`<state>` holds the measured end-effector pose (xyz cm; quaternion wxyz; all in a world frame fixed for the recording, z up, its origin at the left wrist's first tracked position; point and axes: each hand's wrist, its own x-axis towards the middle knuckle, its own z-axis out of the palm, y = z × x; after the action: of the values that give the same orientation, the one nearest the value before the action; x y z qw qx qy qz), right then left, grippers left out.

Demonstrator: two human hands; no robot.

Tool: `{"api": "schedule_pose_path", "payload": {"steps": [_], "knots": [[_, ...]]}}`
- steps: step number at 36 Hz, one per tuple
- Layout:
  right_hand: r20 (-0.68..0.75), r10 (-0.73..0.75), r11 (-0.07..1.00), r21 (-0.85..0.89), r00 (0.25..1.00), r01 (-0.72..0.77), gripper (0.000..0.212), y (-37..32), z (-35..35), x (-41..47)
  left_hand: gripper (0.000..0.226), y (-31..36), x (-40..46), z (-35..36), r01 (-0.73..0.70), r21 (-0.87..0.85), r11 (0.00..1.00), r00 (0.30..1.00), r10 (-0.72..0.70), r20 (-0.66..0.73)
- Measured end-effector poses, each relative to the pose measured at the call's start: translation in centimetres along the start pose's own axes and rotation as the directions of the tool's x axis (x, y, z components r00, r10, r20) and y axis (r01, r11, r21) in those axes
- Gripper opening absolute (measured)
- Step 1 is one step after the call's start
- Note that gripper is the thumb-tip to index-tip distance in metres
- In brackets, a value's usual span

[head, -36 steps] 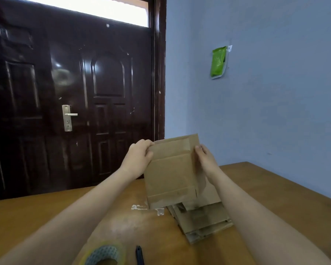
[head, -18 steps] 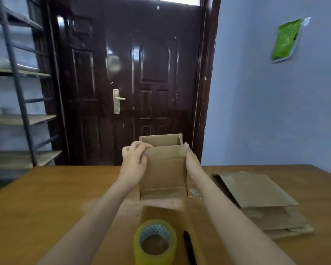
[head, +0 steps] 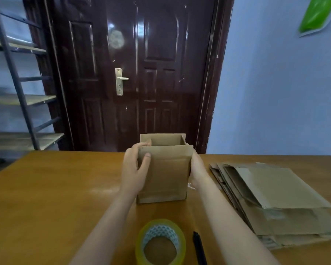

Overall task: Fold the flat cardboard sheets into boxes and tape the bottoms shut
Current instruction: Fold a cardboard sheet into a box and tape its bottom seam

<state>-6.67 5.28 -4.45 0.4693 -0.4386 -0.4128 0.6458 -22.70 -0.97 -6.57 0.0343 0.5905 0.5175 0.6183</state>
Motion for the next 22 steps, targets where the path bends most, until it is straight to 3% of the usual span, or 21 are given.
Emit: {"api": "schedule_pose_path", "payload": {"steps": [4,7,11,16,22], "knots": [[0.039,-0.001,0.998,0.066,0.999,-0.001,0.039,-0.4,-0.3,1.3,0.023,-1.1,0.6,0.4,-0.019,-0.112,0.994,0.999,0.016,-0.031],[0.092,-0.101,0.994,-0.038,0.991,0.105,0.022,-1.0,-0.8,1.9,0.019,-2.0,1.3,0.5,-0.013,-0.169,0.985,1.000,0.011,-0.013],[0.110,-0.140,0.981,-0.118,0.984,0.153,0.034,-1.4,-1.5,2.9,0.023,-3.2,1.4,0.7,-0.015,-0.214,0.977,1.000,0.020,0.019],[0.195,-0.212,0.958,-0.152,0.958,0.243,0.038,-1.1,-2.0,3.4,0.026,-4.1,1.9,0.7,0.093,-0.291,0.952,0.995,-0.076,0.067],[0.157,-0.327,0.931,-0.117,0.932,0.347,0.059,-0.8,-1.8,3.7,0.024,-3.6,2.5,0.7,0.208,-0.291,0.934,0.977,-0.188,0.096]]}}
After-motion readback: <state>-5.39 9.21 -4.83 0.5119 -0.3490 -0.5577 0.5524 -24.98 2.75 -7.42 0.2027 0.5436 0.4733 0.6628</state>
